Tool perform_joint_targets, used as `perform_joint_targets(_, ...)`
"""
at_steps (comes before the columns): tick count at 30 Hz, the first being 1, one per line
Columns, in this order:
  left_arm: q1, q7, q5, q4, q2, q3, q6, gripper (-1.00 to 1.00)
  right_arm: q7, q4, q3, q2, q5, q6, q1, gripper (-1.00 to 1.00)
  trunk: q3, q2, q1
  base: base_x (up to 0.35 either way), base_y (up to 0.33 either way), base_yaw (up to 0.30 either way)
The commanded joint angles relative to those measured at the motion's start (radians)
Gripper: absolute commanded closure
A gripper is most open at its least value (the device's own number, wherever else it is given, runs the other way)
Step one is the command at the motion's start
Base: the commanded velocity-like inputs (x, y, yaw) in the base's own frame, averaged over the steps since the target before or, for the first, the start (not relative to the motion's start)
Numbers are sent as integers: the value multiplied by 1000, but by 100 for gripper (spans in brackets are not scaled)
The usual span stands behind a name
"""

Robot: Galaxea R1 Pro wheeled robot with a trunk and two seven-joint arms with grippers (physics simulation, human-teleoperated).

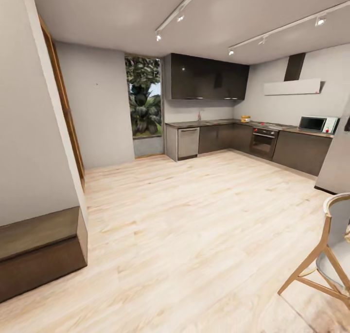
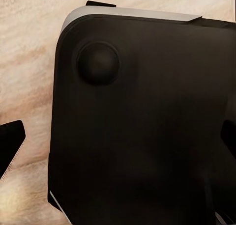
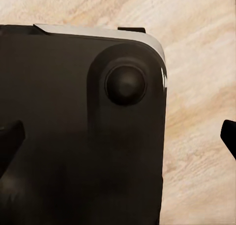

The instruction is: In the kitchen, take the popcorn bag from the countertop, put it into the microwave, and heat it until the popcorn is cooked so the cooked popcorn ends up inside the bag.

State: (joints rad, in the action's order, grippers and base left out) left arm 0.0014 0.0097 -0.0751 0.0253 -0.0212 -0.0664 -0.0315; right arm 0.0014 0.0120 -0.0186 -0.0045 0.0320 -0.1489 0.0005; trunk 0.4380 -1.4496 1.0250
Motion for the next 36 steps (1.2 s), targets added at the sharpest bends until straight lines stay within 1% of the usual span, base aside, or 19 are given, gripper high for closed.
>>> perform_joint_targets(1, 0, 1, -6, 1, 0, -6, -2, -100, 0, 1, -2, 0, 3, -5, -1, -100, 1, 0, 0, 0, 0, -261)
perform_joint_targets(21, 0, 1, -6, 1, 0, -6, -2, -100, 0, 1, -1, 0, 4, -5, -1, -100, 1, 0, 0, 0, 0, -261)
perform_joint_targets(23, 0, 1, -6, 1, 0, -6, -2, -100, 4, 1, 0, 0, 10, -4, -1, -100, 1, 0, 0, 0, 0, -215)
perform_joint_targets(28, 0, 1, -7, 0, 2, -6, -1, -100, 8, 0, 4, 0, 14, -4, -1, -100, 1, 0, 0, 62, 0, -39)
perform_joint_targets(36, 0, 1, -8, 0, 0, -6, -1, -100, 0, 2, 8, 0, 17, -3, -1, -100, 1, 0, 0, 306, 0, -1)
